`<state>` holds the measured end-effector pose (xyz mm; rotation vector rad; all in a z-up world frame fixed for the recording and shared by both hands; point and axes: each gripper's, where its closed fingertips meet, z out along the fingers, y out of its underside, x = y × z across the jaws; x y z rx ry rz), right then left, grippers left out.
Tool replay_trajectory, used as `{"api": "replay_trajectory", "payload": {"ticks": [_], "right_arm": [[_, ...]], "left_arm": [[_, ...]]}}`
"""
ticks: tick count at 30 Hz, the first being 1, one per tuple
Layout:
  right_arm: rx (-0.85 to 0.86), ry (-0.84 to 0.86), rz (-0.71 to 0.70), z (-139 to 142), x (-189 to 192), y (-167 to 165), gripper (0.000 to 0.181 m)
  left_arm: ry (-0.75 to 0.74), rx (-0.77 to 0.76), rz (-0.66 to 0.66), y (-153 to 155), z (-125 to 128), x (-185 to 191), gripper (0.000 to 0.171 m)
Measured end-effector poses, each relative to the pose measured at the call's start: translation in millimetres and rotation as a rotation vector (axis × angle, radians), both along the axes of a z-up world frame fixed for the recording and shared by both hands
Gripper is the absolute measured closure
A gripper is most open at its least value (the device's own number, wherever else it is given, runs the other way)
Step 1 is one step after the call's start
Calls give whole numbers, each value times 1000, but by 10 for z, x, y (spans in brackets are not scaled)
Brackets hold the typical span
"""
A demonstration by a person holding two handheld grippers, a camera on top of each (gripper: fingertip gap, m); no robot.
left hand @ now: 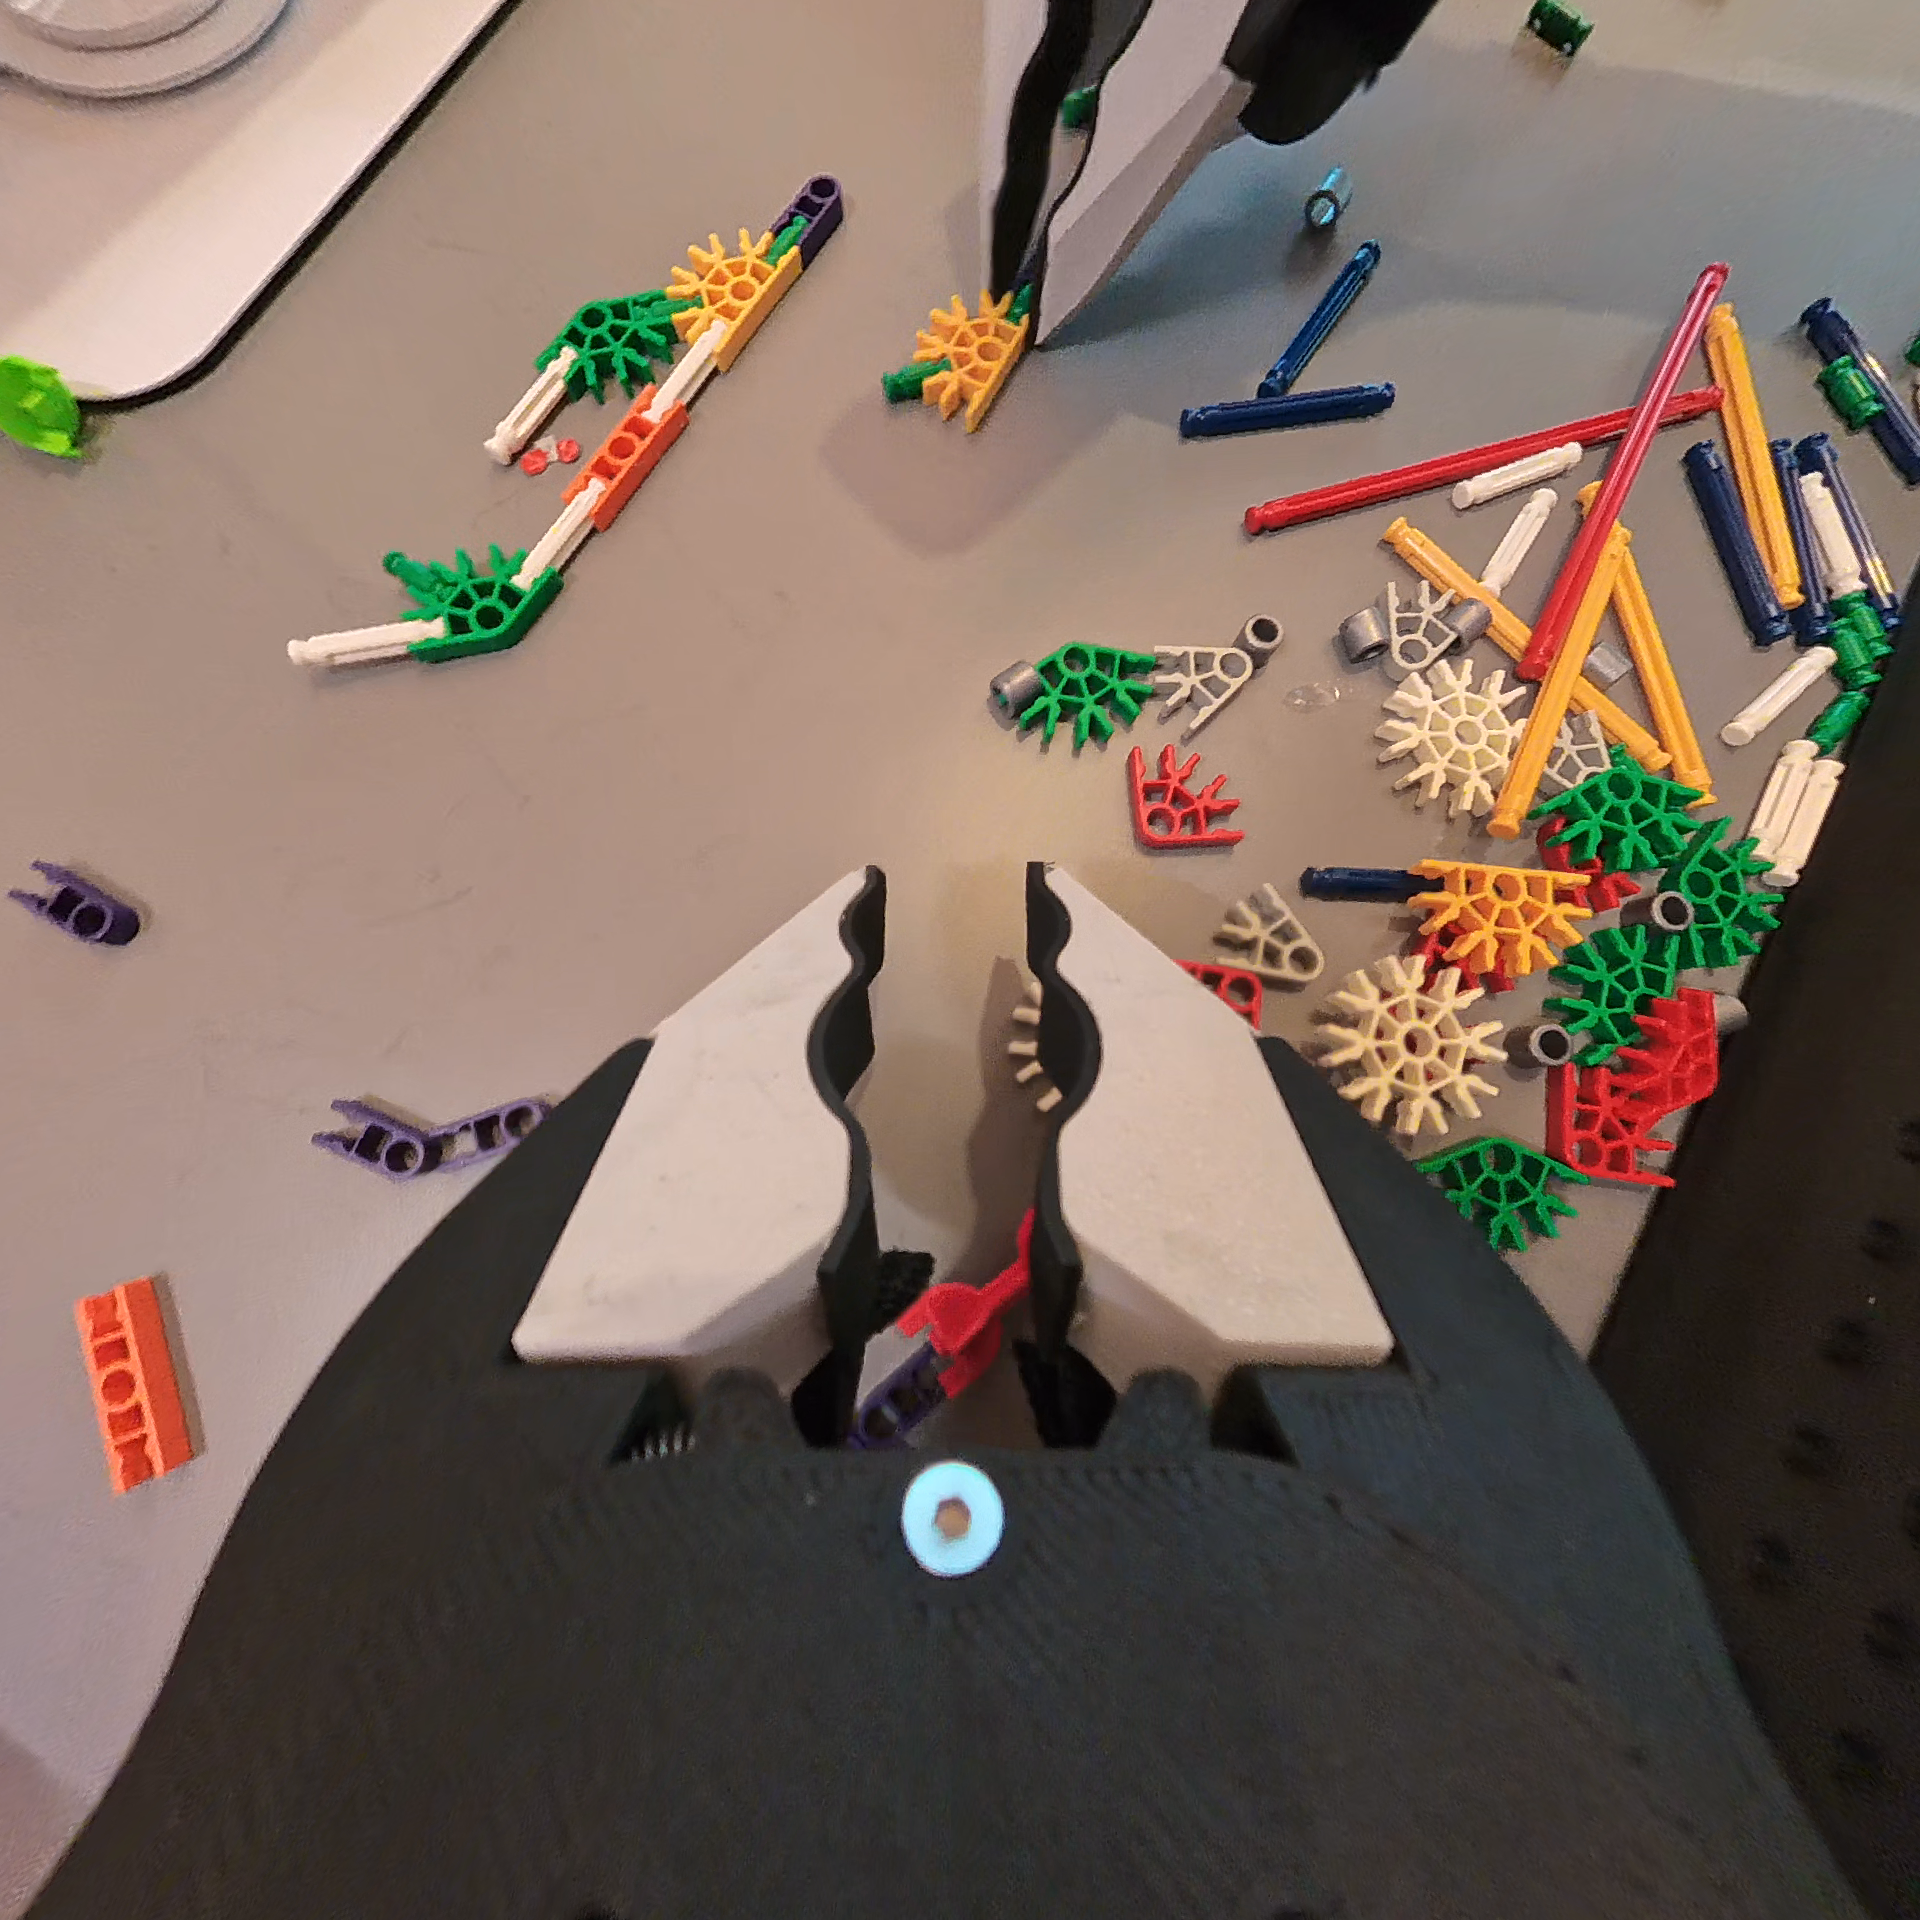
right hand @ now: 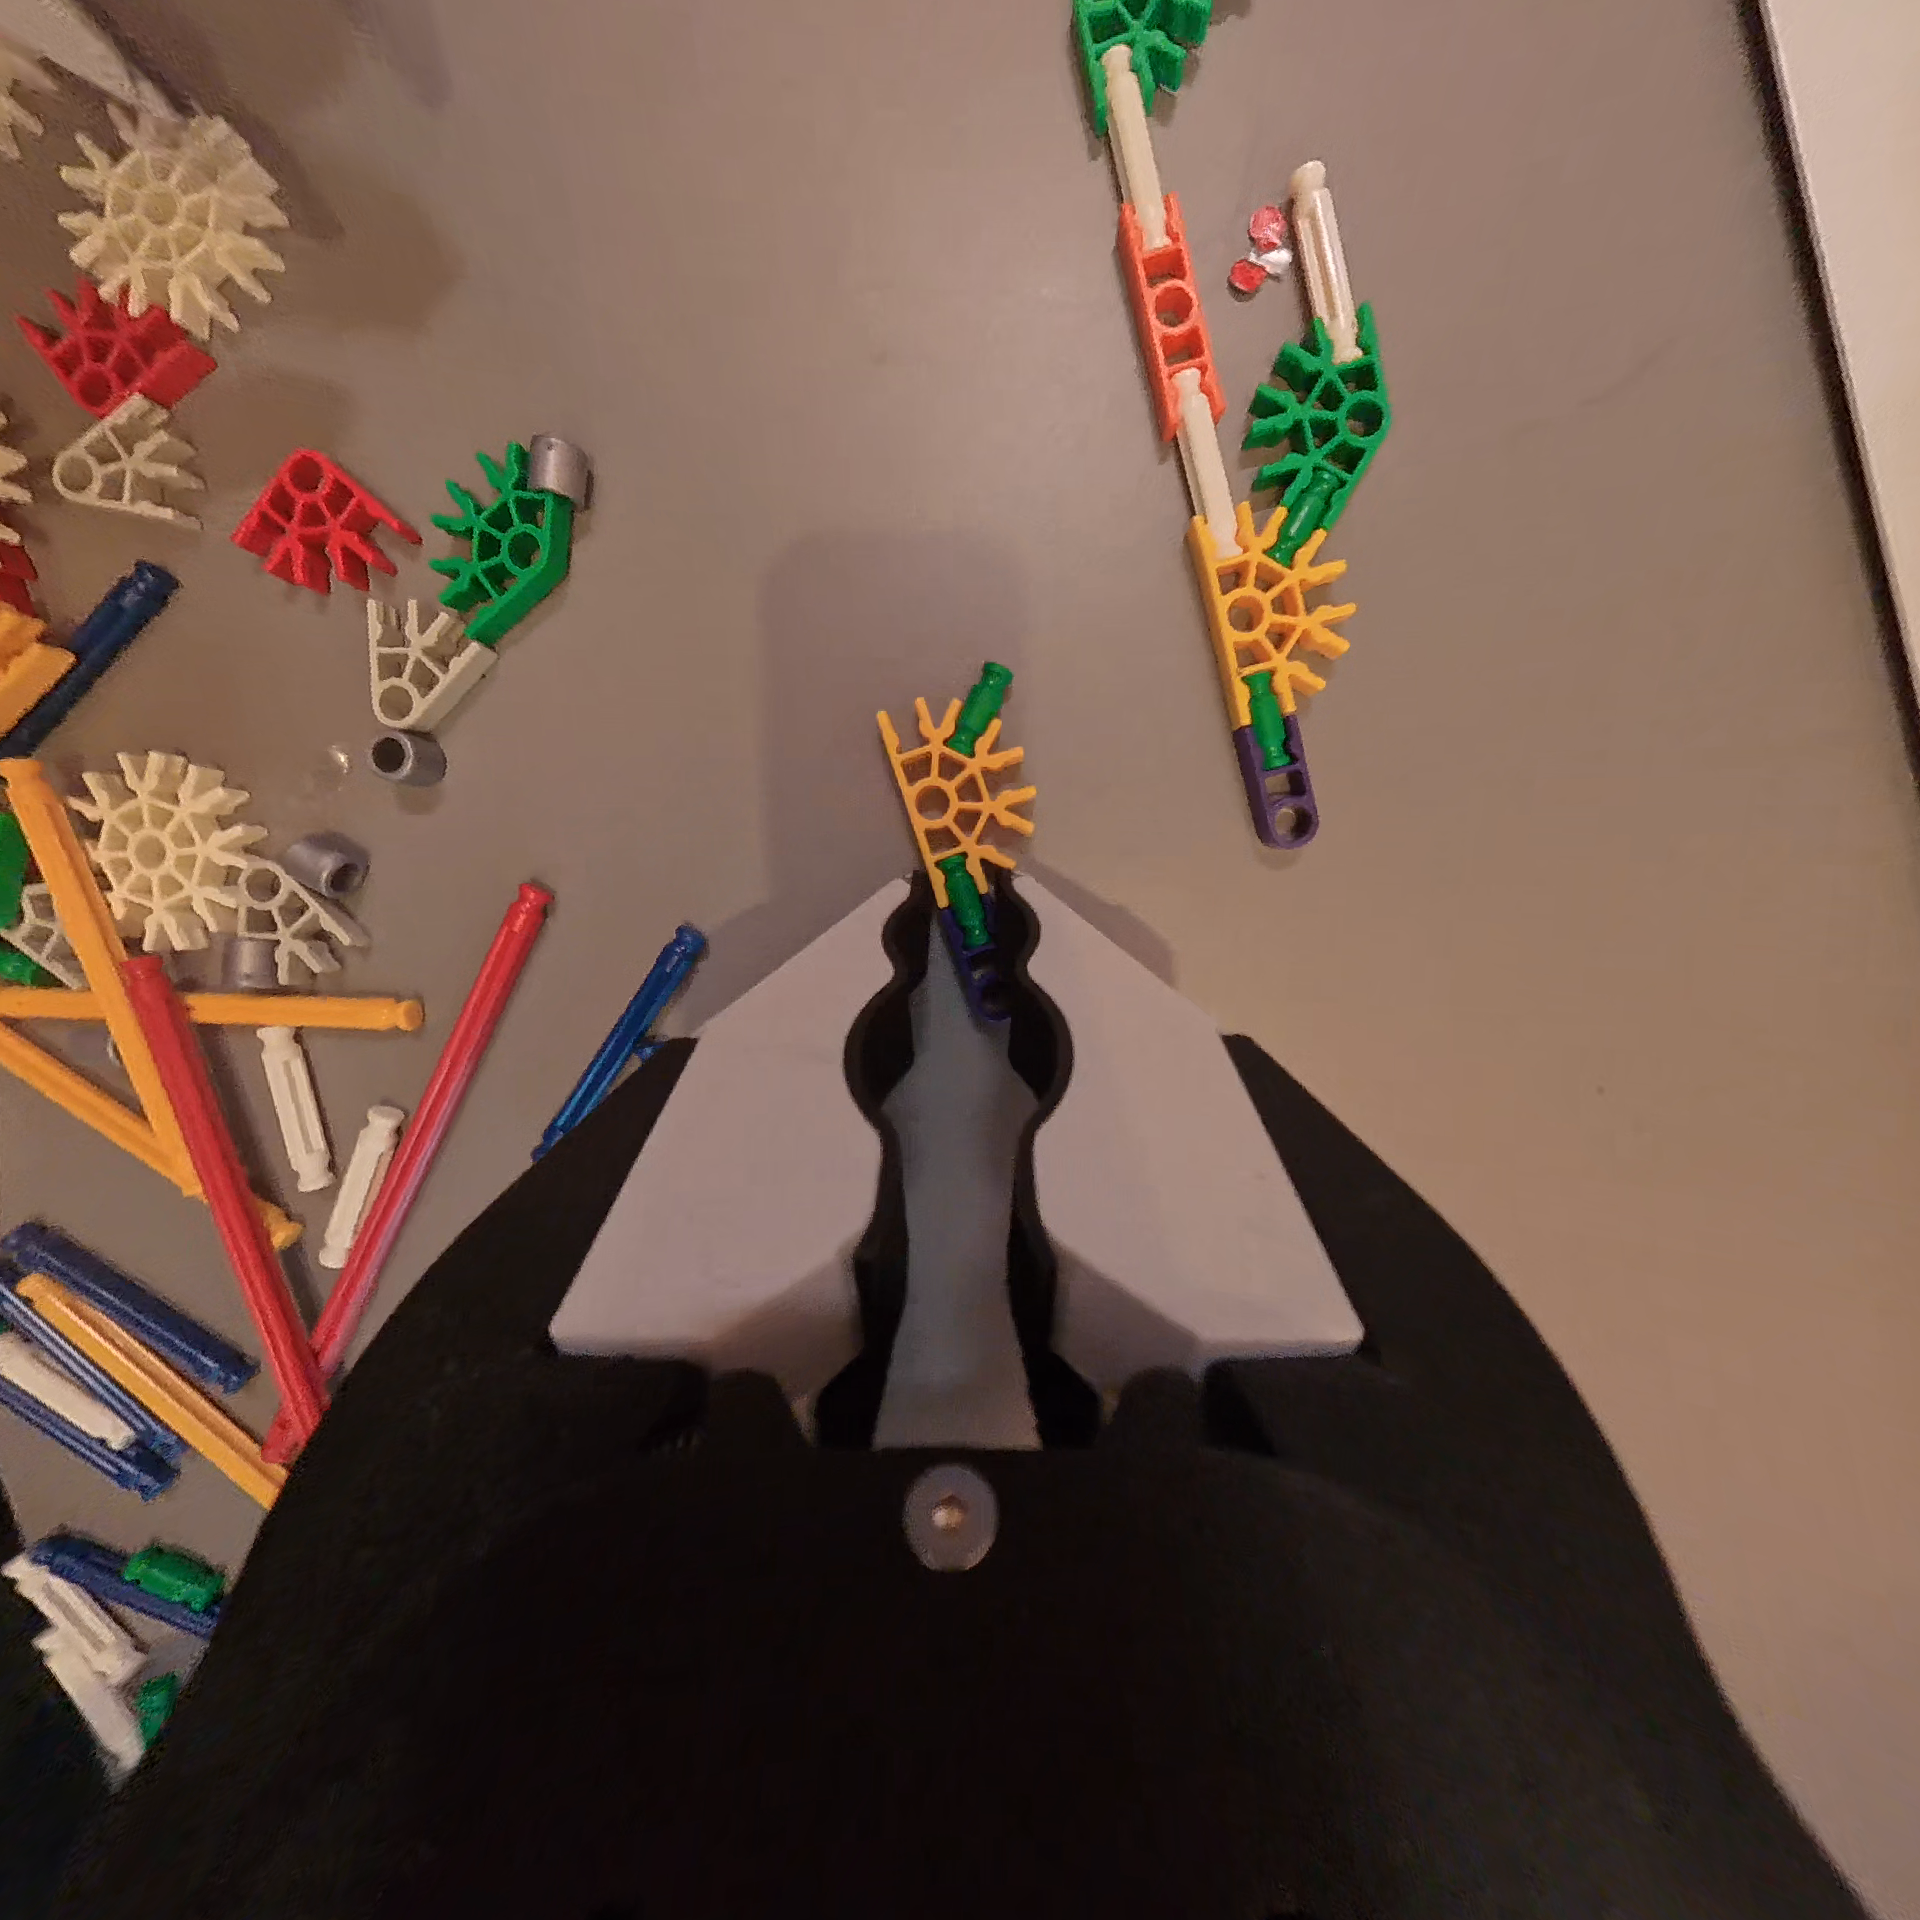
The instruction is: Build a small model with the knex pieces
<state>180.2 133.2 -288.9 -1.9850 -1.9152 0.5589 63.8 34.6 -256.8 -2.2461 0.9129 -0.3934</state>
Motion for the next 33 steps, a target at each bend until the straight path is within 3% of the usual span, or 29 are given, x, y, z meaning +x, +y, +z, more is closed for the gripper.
{"api": "replay_trajectory", "payload": {"ticks": [9, 18, 23, 28, 33], "right_arm": [[-52, 11, -90, 25, 67, -148, 164], [-6, 96, -147, 286, 132, -52, 153], [74, 81, -160, 231, 17, 232, 153], [95, 44, -128, 137, -151, 442, 155], [91, 12, -100, 21, -223, 524, 156]], "left_arm": [[5, -4, 45, -21, -19, -174, 146], [35, 28, 83, 127, 98, -412, 144], [61, 77, 83, 461, 103, -354, 144], [176, 115, 70, 950, -107, -292, 144], [228, 108, 64, 1170, -273, -279, 145]]}}
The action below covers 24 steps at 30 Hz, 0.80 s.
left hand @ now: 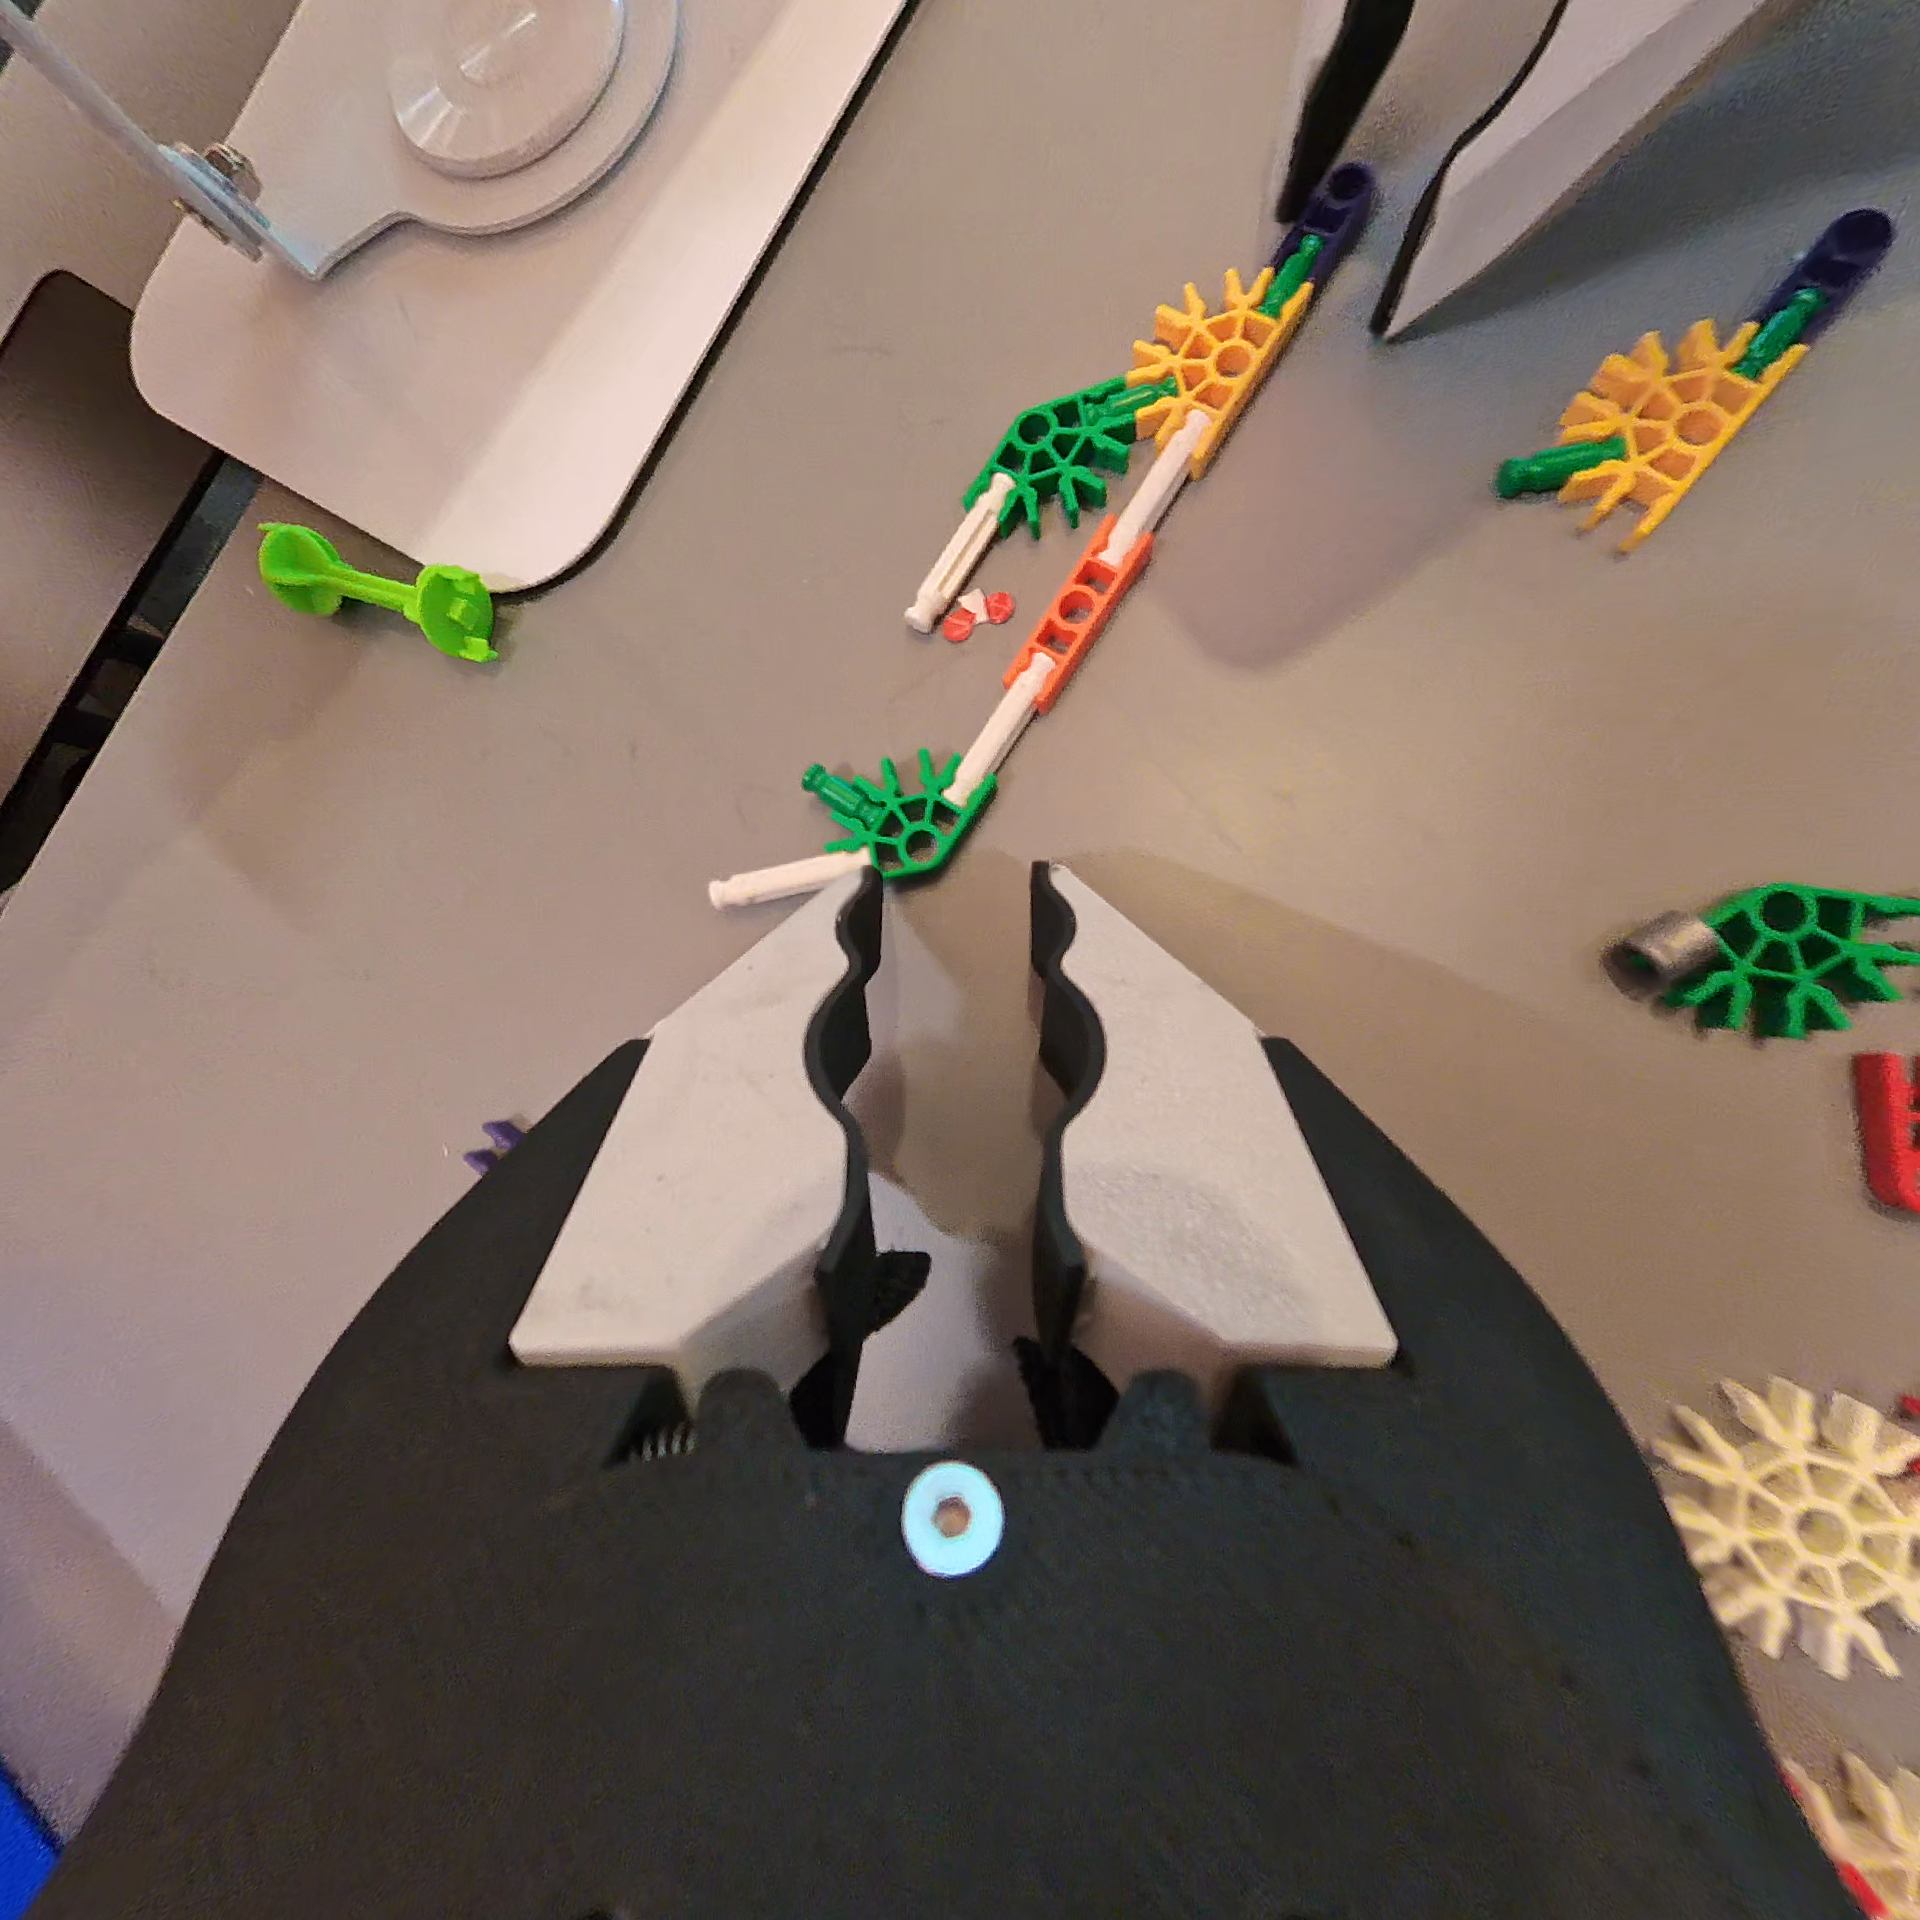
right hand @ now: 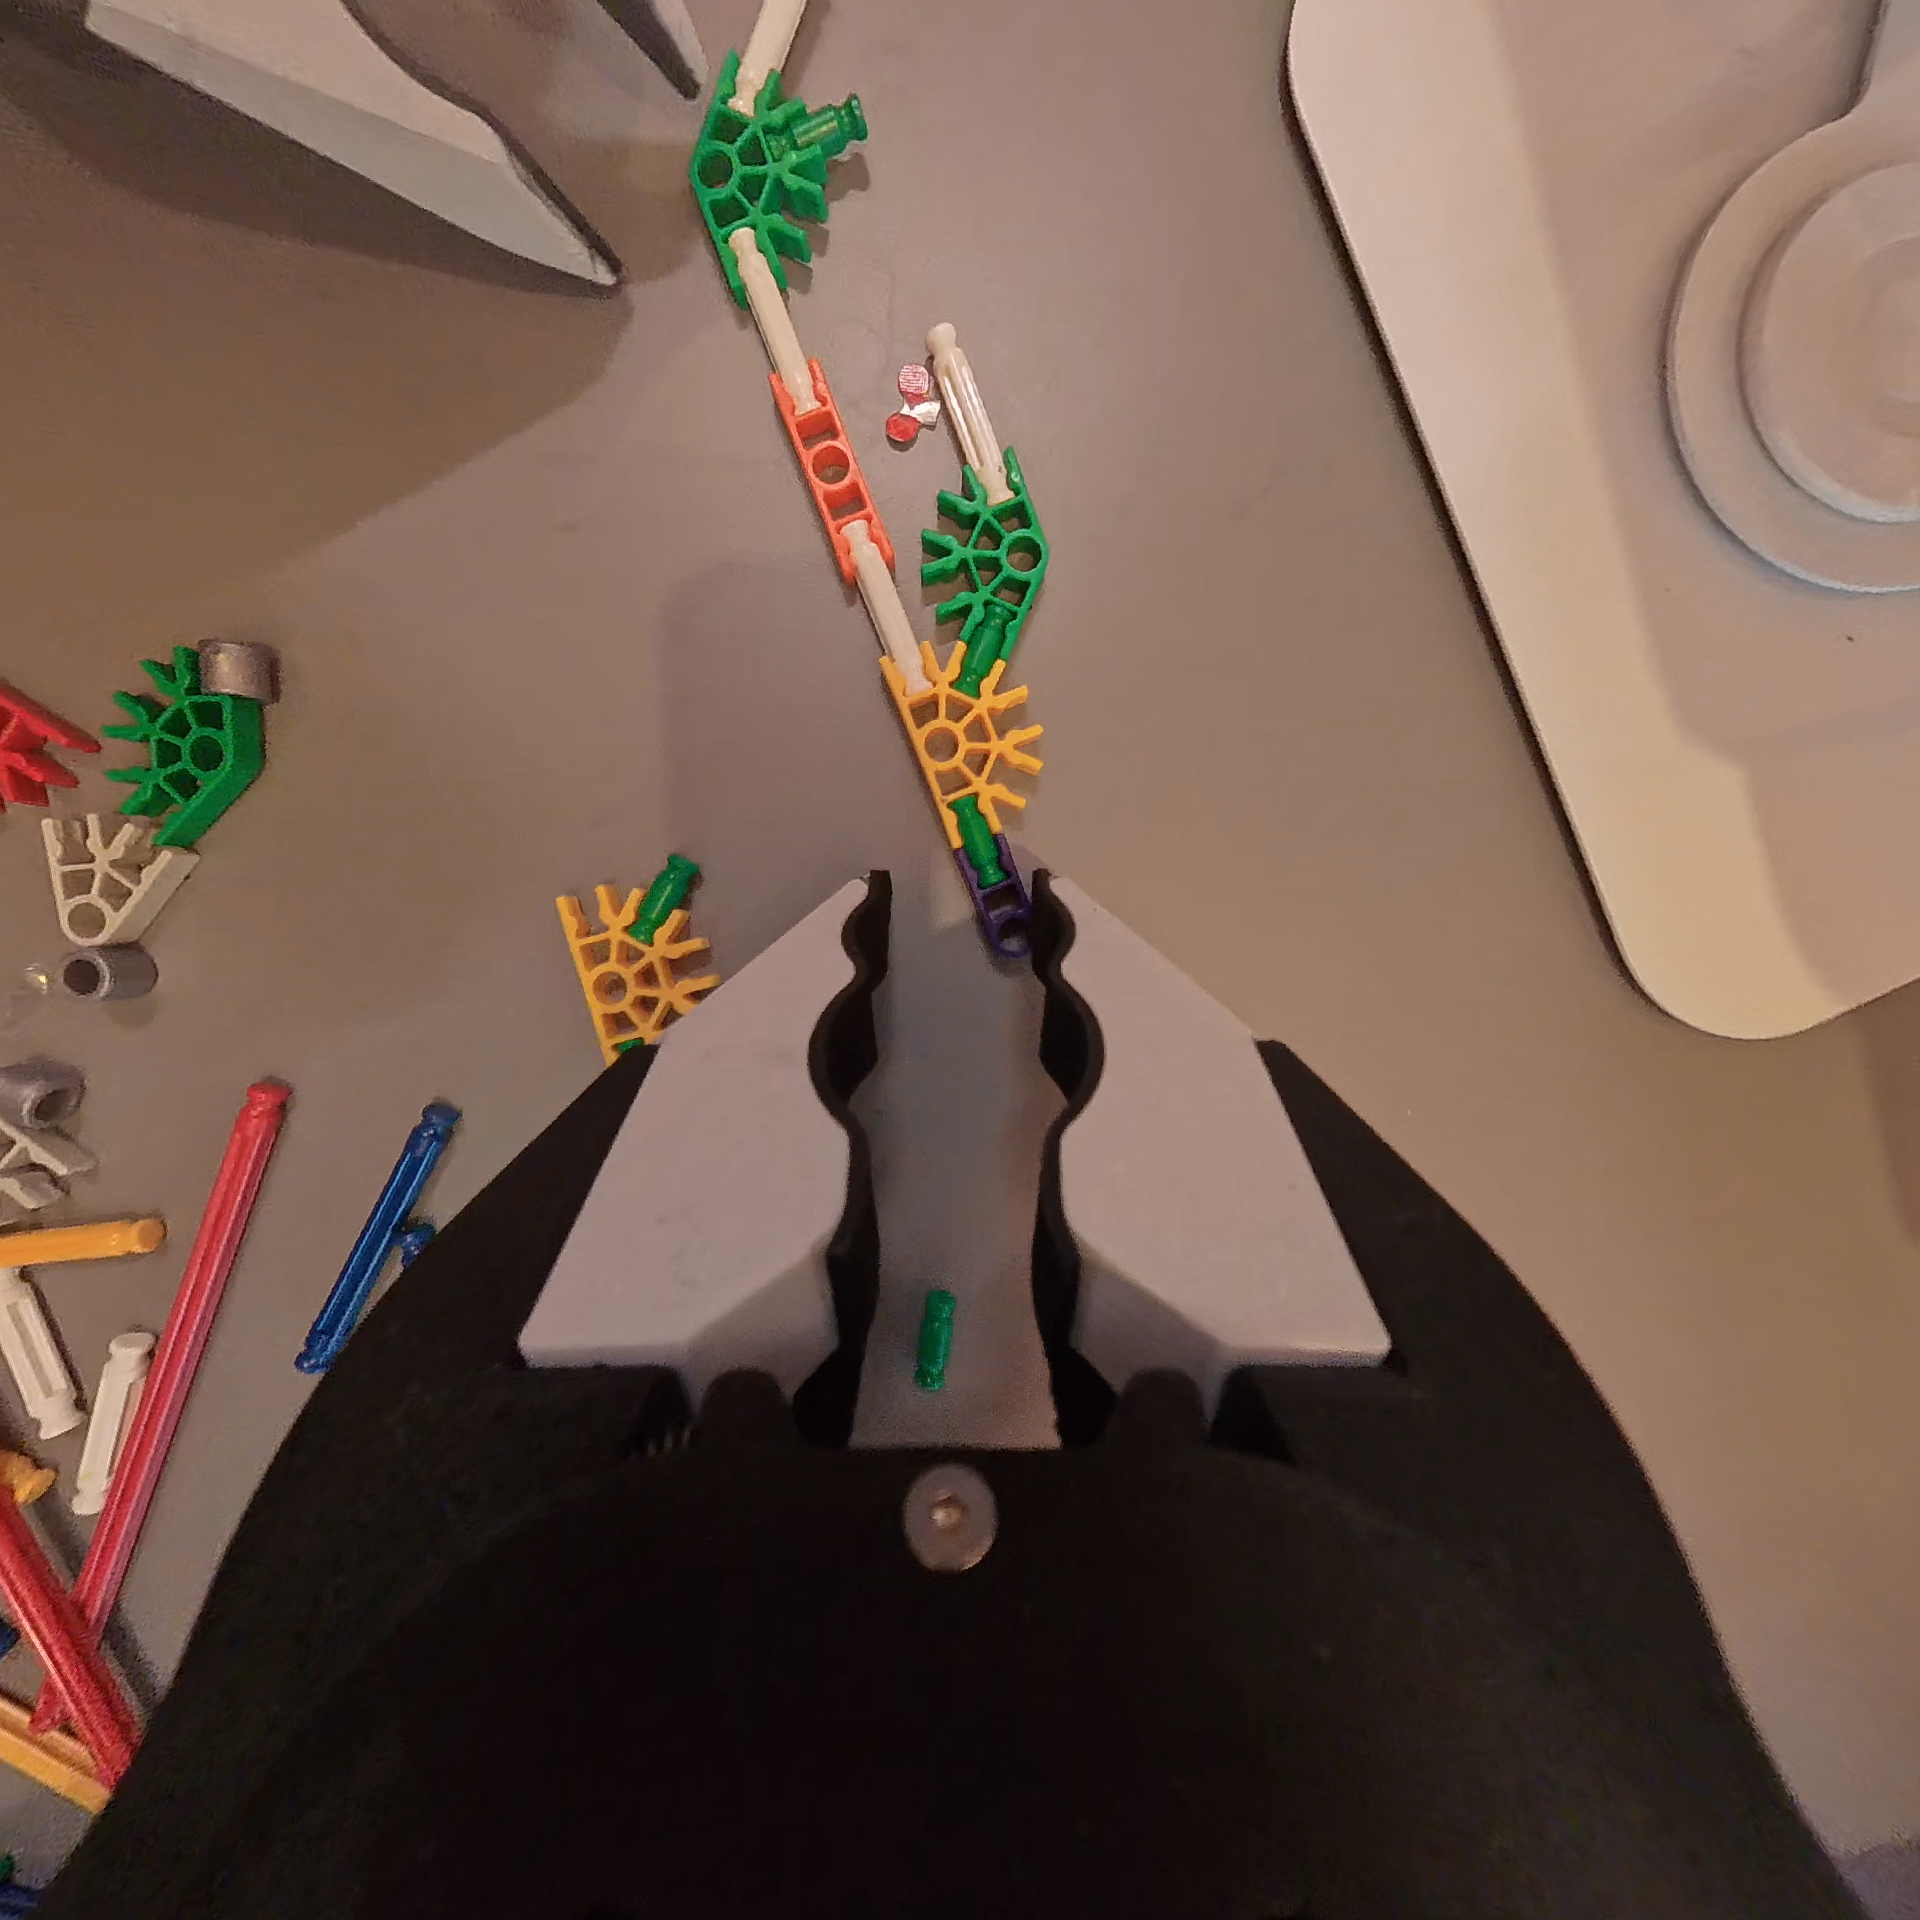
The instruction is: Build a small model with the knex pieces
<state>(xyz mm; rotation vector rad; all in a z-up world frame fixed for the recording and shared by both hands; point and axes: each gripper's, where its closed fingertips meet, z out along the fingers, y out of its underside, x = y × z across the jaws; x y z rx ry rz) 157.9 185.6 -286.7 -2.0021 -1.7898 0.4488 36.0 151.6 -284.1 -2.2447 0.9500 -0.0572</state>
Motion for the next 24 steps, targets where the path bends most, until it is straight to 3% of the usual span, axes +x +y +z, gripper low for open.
{"api": "replay_trajectory", "payload": {"ticks": [7, 16, 20, 24], "right_arm": [[-20, 12, 12, -15, -12, 84, 171], [-32, 1, 4, -16, -23, 293, 171], [-25, 18, -7, 127, 86, 256, 160], [-60, 75, -9, 402, 277, -31, 159]], "left_arm": [[-15, 10, -6, 115, -8, 45, 149], [-15, -1, -5, 311, -6, 132, 146], [-42, -17, -13, 172, 128, 33, 144], [-121, -104, -91, -233, 307, 39, 144]]}}
